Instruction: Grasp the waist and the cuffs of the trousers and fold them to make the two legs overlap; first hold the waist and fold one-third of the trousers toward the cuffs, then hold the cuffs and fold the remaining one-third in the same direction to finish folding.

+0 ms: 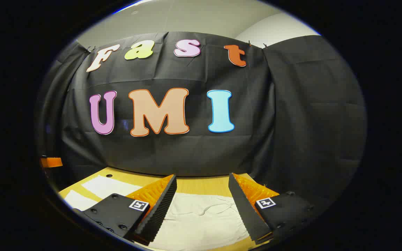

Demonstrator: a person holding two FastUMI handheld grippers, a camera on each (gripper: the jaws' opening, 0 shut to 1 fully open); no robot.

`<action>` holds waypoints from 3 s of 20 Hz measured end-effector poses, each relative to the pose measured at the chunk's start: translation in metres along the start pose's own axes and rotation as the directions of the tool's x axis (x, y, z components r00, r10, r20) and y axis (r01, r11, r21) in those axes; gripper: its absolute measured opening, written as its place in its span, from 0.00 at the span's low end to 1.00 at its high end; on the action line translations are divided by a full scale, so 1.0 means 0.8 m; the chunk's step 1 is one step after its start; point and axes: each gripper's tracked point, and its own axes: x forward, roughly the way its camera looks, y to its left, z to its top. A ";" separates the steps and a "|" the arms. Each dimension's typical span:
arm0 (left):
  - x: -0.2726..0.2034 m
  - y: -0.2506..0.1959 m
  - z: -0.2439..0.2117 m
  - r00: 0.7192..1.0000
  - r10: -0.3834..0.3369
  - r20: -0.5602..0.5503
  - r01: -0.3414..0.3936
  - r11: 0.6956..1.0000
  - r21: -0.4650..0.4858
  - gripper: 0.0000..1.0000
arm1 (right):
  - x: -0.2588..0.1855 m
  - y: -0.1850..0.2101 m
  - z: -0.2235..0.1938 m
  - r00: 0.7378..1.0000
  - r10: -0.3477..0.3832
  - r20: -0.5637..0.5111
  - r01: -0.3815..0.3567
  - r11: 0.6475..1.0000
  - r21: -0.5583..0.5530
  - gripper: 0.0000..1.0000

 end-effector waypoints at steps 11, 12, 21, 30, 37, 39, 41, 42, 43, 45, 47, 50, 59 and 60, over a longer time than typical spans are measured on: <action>0.005 -0.031 -0.026 0.997 -0.056 -0.057 0.057 0.998 0.017 0.95 | -0.001 -0.001 -0.011 0.999 0.015 -0.033 -0.015 1.000 -0.001 0.95; 0.004 -0.033 -0.030 0.996 -0.061 -0.063 0.063 0.998 0.017 0.95 | -0.002 -0.001 -0.011 0.999 0.016 -0.032 -0.016 1.000 -0.003 0.95; -0.001 -0.031 -0.081 0.979 -0.104 -0.174 0.123 0.987 0.104 0.95 | -0.003 0.006 -0.026 0.997 0.044 -0.067 -0.044 0.999 -0.004 0.95; -0.059 0.013 -0.206 0.747 -0.251 -0.615 0.500 0.822 0.273 0.96 | -0.007 0.009 -0.047 0.993 0.051 -0.109 -0.054 0.998 -0.027 0.96; -0.126 0.091 -0.287 0.457 -0.155 -0.876 0.727 0.633 0.267 0.96 | -0.009 0.018 -0.068 0.987 0.047 -0.152 -0.060 0.995 -0.085 0.95; -0.138 0.116 -0.305 0.389 -0.102 -0.916 0.779 0.566 0.268 0.97 | -0.011 0.018 -0.074 0.985 0.036 -0.167 -0.054 0.993 -0.102 0.95; -0.141 0.138 -0.325 0.323 -0.057 -0.945 0.825 0.506 0.252 0.96 | -0.013 0.020 -0.076 0.984 0.031 -0.176 -0.051 0.993 -0.107 0.96; -0.145 0.150 -0.332 0.295 -0.036 -0.955 0.843 0.481 0.242 0.96 | -0.013 0.021 -0.076 0.983 0.028 -0.179 -0.048 0.993 -0.108 0.96; -0.147 0.158 -0.337 0.272 -0.016 -0.962 0.856 0.460 0.234 0.96 | -0.013 0.020 -0.078 0.983 0.024 -0.181 -0.044 0.993 -0.110 0.96; -0.154 0.164 -0.344 0.246 0.005 -0.969 0.871 0.438 0.224 0.96 | -0.015 0.018 -0.081 0.982 0.015 -0.187 -0.036 0.993 -0.111 0.96; -0.163 0.170 -0.355 0.215 0.022 -0.976 0.875 0.441 0.203 0.96 | -0.014 0.016 -0.084 0.981 0.010 -0.195 -0.032 0.993 -0.113 0.96; -0.164 0.178 -0.366 0.189 0.046 -0.981 0.888 0.417 0.191 0.95 | -0.012 0.011 -0.081 0.981 -0.003 -0.192 -0.022 0.992 -0.125 0.96; -0.168 0.183 -0.373 0.142 0.082 -0.986 0.912 0.376 0.163 0.89 | -0.010 0.013 -0.097 0.974 0.008 -0.225 -0.047 0.984 -0.170 0.96; -0.165 0.184 -0.372 0.137 0.096 -0.986 0.912 0.377 0.164 0.87 | -0.010 0.016 -0.099 0.973 0.017 -0.232 -0.060 0.982 -0.178 0.96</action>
